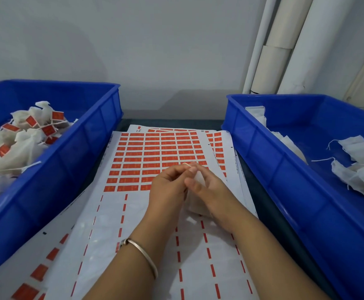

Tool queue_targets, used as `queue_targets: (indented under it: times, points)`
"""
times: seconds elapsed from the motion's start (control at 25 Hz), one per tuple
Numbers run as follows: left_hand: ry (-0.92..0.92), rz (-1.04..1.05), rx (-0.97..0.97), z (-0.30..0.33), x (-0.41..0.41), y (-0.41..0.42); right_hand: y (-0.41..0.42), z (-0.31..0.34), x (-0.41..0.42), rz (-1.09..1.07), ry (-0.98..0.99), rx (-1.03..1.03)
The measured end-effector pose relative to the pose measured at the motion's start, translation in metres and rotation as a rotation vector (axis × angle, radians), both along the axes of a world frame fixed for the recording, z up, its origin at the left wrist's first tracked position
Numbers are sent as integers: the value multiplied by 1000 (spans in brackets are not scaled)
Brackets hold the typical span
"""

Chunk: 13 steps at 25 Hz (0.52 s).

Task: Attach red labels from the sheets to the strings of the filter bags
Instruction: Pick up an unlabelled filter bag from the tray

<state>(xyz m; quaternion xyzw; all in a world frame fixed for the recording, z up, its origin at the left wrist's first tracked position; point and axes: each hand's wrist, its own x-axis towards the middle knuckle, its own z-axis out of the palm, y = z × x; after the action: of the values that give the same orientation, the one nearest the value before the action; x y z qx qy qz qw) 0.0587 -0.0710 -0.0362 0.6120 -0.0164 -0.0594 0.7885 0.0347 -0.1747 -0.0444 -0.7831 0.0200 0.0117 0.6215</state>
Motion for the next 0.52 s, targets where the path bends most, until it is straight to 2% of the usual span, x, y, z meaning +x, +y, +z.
queue_targets:
  times: [0.12,0.24,0.36,0.44,0.52]
  points:
    - [17,87,14,0,4,2,-1,2,-2,16,5,-12]
    - [-59,130,107,1,5,2,-1,4,-1,-53,47,-141]
    - [-59,166,76,1,5,3,-2,0,0,-97,120,-209]
    - [26,218,-10,1,9,6,-4,0,-1,-105,164,-92]
    - [147,266,-113,1,15,12,-5,3,-2,-69,191,150]
